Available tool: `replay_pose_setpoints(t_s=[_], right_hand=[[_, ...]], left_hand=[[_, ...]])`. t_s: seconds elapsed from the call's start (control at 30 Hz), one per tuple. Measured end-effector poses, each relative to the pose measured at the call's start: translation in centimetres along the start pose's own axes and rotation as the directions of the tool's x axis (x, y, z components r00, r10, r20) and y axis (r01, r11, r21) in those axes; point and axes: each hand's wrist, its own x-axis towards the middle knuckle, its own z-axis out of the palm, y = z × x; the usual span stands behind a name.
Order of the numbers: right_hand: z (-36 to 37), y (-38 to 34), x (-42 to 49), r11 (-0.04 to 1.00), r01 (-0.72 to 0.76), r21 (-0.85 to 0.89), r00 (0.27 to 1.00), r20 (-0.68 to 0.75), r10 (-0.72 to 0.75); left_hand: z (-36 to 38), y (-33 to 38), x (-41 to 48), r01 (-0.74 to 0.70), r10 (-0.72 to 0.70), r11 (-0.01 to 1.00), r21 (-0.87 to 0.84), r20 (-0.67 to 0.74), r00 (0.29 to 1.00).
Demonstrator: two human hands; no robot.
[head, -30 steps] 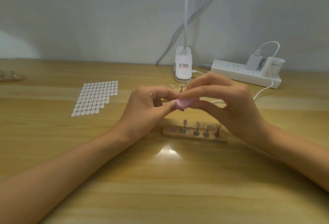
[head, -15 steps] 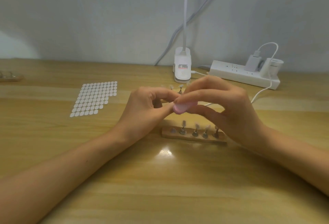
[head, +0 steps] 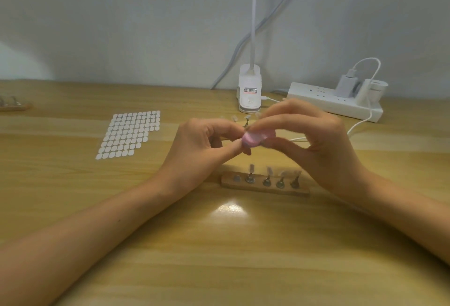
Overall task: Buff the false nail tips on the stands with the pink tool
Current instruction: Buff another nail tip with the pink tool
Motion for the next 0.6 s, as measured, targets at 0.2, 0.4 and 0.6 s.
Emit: replay_pose_setpoints(t_s=[0.2,0.4,0.6], right_hand=[[-0.31,0.24,0.13,0.998,-0.064,-0.010,0.997,-0.043,0.064],[-0.48,0.31,0.23,0.998,-0.058,-0.014,0.997,-0.046,0.057],[-0.14,0.04,0.21,1.000,-0.008,0.006,1.000,-0.016,0.008]], left_hand=[[0.02,-0.08,-0.03,0.023,-0.023,0.999,-0.031,-0.009,1.000],[-0.07,-0.22,-0.04,0.047,-0.048,0.998,-0.038,-0.011,0.999],[-0.02,-0.39,0.07,0.064,-0.065,0.997,-0.050,-0.013,0.998]])
